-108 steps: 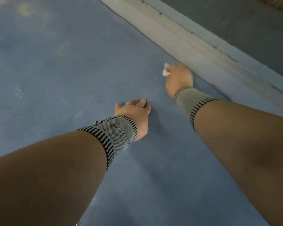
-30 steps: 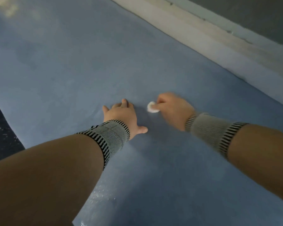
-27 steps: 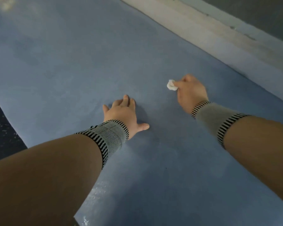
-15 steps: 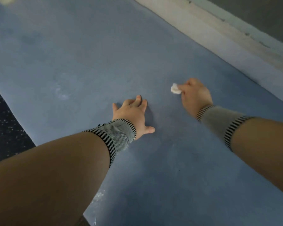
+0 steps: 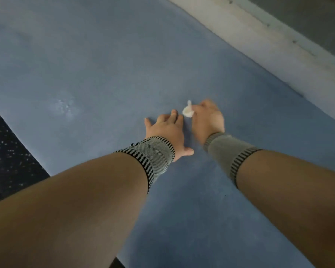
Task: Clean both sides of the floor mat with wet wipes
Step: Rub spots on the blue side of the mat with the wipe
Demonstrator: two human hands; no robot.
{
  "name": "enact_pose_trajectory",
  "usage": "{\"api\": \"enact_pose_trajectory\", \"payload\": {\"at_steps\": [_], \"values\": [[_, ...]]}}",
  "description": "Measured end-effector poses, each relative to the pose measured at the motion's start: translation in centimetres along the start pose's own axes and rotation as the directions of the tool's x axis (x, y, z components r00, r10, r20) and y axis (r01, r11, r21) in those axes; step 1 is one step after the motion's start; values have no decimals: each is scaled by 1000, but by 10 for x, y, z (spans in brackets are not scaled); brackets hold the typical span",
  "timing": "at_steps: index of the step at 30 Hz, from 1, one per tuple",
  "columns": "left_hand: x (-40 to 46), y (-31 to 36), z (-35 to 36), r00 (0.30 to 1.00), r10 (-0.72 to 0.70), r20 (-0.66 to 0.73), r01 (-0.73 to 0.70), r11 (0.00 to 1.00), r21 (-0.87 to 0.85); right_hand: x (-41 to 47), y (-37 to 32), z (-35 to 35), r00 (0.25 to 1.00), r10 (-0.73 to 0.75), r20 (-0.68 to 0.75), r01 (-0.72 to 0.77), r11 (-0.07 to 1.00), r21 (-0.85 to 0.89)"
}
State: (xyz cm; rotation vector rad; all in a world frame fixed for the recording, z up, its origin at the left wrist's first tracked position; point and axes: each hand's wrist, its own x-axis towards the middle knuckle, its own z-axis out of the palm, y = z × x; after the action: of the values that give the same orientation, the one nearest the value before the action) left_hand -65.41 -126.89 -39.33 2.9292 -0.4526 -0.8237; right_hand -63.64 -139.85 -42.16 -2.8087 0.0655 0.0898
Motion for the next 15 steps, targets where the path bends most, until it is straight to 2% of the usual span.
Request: {"api": "enact_pose_trajectory", "payload": {"at_steps": [3,4,6,7,9,10,11,13,15], "values": [[-10,-20,2,996,81,-42,-81,997,17,-31,-5,4,960,-265,94,268,963,-17],[-16,-28,5,993,86,-82,-84,996,32,-34,7,-4,953,-279,121,286,957,-44],[-28,-46,14,986,61,-156,-54,997,48,-26,31,-16,977,-193,93,204,969,-137],[-33,-52,17,982,45,-182,-35,998,57,-16,36,-17,994,-102,32,106,980,-168],[-39,-58,20,975,21,-222,-6,998,69,0,24,-12,995,79,-53,-85,989,-124],[-40,-59,19,974,12,-226,2,998,63,1,7,-8,994,99,-55,-104,991,-87],[-41,-59,18,976,6,-219,5,999,50,-3,-12,-3,997,62,-45,-65,996,-65],[-42,-61,17,980,4,-201,2,1000,27,-27,-34,9,992,-107,72,107,994,7],[-44,-66,16,982,4,-190,0,1000,21,-59,-28,7,950,-287,121,279,957,74]]}}
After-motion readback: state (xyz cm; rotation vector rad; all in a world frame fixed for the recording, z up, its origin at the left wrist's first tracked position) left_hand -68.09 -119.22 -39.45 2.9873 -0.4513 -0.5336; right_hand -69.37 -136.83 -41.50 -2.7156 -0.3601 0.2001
